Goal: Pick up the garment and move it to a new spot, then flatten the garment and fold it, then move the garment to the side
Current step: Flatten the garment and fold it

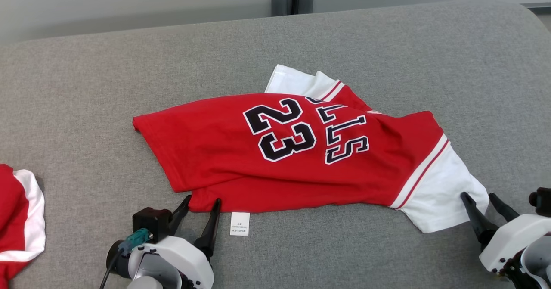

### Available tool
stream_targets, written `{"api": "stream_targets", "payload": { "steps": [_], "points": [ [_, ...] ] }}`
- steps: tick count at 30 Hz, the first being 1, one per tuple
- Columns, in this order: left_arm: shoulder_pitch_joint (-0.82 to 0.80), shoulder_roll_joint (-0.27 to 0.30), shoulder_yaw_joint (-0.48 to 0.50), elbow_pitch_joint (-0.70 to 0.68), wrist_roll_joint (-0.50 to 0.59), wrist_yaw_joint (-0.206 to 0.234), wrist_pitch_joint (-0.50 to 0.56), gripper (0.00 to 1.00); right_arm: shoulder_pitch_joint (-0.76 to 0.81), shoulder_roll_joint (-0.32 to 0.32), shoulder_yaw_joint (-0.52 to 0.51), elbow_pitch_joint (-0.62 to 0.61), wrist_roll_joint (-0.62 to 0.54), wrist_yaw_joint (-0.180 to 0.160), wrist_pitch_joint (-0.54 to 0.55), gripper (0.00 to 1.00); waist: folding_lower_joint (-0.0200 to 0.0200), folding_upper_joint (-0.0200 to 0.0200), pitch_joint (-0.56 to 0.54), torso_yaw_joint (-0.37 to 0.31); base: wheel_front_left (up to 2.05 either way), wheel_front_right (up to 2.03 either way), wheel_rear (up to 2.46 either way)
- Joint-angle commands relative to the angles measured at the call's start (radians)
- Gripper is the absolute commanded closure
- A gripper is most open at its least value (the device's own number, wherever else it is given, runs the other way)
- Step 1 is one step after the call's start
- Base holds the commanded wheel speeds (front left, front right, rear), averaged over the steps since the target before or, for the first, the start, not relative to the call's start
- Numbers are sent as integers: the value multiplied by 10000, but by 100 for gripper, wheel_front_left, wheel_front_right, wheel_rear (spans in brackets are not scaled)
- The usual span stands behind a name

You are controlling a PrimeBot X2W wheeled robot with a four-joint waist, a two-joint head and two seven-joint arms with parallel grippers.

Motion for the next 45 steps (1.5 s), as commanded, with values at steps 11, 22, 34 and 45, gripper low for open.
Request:
{"api": "stream_targets", "payload": {
  "steps": [11, 22, 34, 45],
  "points": [
    [-230, 77, -387, 455, -270, 151, 1136, 0, -440, -241, 926, 537, 805, 5, -2, 0, 0, 0, 84, 33, 0, 0, 0],
    [212, 272, -427, -662, -391, 461, 1687, 100, -621, -700, 1875, 536, 1535, 5, -401, 100, 0, 0, 4, 147, 0, 0, 0],
    [1029, 1004, 101, -3424, -897, 639, 2440, 100, -219, -1496, 1416, -1019, 2414, 3, -976, 100, 0, 0, -575, 272, 0, 0, 0],
    [2203, 1891, 148, -6873, -2141, 416, 5067, 100, 1066, -2042, 254, -3755, 2934, 5, -434, 100, 0, 0, -927, 367, 0, 0, 0]
  ]
}}
